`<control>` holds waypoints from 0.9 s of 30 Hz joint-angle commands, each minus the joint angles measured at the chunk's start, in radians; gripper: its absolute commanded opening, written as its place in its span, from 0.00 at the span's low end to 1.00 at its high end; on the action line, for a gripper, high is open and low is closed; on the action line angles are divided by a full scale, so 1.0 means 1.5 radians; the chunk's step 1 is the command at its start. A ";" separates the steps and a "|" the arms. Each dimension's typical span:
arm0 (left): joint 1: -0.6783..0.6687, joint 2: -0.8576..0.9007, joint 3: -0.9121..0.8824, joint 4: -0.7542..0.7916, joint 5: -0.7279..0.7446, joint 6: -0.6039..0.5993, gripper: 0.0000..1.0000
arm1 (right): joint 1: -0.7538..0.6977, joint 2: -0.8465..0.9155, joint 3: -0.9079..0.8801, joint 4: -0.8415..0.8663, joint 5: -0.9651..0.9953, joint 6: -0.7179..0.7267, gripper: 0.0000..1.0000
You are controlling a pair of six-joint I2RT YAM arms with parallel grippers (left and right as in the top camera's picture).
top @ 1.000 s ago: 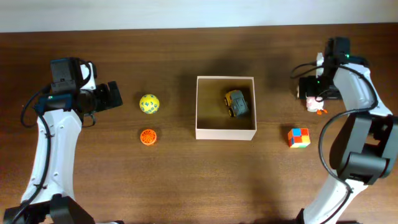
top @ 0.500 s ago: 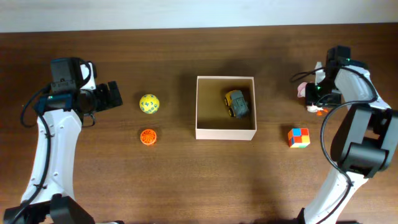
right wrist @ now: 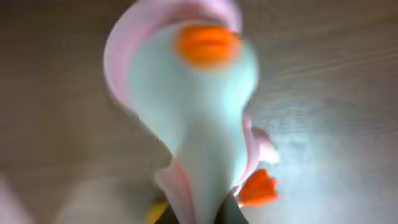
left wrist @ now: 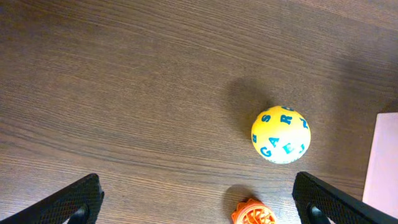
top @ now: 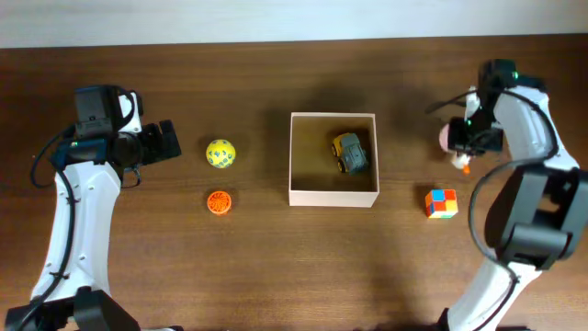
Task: Pack container
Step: 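Carry the duck into the box with the right gripper and release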
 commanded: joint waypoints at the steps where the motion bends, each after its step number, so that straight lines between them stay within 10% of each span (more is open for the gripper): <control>1: 0.002 0.005 0.013 0.002 0.007 -0.006 0.99 | 0.077 -0.114 0.082 -0.042 -0.018 0.039 0.04; 12: 0.002 0.005 0.013 0.002 0.007 -0.006 0.99 | 0.328 -0.194 0.107 -0.095 -0.018 0.193 0.04; 27: 0.002 0.005 0.013 0.002 0.007 -0.006 0.99 | 0.441 -0.030 -0.008 0.142 -0.036 0.293 0.08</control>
